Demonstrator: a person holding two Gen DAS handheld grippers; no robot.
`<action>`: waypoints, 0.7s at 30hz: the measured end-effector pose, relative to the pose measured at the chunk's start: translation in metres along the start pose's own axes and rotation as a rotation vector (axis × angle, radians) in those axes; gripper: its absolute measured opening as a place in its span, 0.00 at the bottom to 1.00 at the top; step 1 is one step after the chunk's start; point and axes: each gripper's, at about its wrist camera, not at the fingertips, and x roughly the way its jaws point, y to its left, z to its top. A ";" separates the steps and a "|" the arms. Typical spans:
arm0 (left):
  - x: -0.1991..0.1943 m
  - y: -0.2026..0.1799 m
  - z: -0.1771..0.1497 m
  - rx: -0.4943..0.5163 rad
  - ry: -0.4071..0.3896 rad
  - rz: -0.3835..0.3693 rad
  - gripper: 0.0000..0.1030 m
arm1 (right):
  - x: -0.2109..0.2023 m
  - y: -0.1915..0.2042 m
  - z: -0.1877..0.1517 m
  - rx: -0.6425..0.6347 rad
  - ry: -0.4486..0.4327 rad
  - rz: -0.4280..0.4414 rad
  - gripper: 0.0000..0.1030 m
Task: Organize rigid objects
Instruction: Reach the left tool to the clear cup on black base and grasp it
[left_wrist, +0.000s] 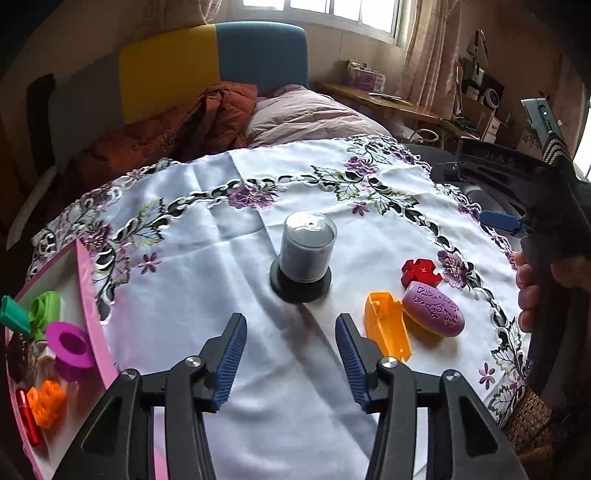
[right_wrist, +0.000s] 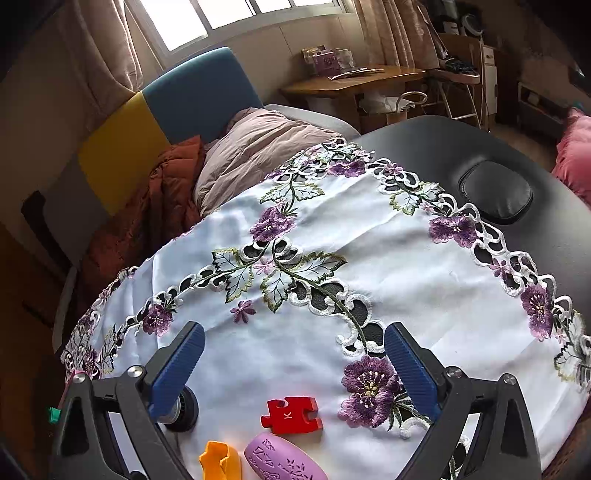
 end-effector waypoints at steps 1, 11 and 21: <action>0.005 -0.001 0.003 -0.002 0.001 -0.003 0.51 | 0.000 -0.001 0.001 0.007 -0.001 -0.001 0.96; 0.046 -0.014 0.035 0.018 -0.008 0.013 0.51 | 0.004 -0.011 0.004 0.059 0.015 -0.018 0.96; 0.050 -0.005 0.029 0.005 -0.041 0.018 0.42 | 0.004 -0.018 0.007 0.084 0.016 0.007 0.96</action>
